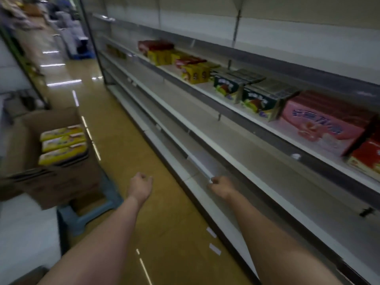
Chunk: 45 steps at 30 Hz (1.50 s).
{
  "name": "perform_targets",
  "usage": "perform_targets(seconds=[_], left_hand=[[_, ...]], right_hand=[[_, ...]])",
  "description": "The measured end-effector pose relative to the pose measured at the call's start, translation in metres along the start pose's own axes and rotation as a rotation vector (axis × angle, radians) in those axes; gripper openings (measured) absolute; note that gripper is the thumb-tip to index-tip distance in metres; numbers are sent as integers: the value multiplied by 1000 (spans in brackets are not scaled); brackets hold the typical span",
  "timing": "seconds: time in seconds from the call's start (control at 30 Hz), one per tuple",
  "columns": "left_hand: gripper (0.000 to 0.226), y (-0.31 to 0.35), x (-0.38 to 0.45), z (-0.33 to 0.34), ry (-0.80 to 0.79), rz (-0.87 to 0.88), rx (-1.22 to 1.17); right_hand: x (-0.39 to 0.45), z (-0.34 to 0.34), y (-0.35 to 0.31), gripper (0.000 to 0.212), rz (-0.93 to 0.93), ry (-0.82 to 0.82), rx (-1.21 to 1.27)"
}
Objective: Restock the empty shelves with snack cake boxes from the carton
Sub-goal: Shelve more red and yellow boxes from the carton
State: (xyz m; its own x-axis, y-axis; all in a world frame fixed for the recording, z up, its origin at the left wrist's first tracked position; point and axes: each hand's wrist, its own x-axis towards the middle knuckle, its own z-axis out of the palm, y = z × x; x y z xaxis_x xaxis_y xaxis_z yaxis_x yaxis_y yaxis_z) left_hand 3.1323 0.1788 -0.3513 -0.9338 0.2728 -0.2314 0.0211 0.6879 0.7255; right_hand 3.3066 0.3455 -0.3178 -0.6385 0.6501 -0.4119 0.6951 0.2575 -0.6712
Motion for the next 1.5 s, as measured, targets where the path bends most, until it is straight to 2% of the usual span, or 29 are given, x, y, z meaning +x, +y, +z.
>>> perform_targets(seconds=[0.2, 0.37, 0.6, 0.8, 1.13, 1.3, 1.5], left_hand=[[39, -64, 58, -80, 88, -156, 67], [39, -117, 106, -136, 133, -263, 30], [40, -168, 159, -196, 237, -305, -71], [49, -200, 207, -225, 283, -328, -148], [45, -232, 315, -263, 372, -354, -116], [50, -245, 379, -277, 370, -399, -121], [50, -266, 444, -280, 315, -468, -123]], right_hand=[[37, 76, -83, 48, -71, -82, -55], [72, 137, -142, 57, -98, -144, -51], [116, 216, -218, 57, -134, -192, -76], [158, 277, -278, 56, -197, -259, -120], [251, 364, -388, 53, -306, -357, -135], [306, 401, -435, 47, -288, -461, -149], [357, 445, -459, 53, -200, -542, -223]])
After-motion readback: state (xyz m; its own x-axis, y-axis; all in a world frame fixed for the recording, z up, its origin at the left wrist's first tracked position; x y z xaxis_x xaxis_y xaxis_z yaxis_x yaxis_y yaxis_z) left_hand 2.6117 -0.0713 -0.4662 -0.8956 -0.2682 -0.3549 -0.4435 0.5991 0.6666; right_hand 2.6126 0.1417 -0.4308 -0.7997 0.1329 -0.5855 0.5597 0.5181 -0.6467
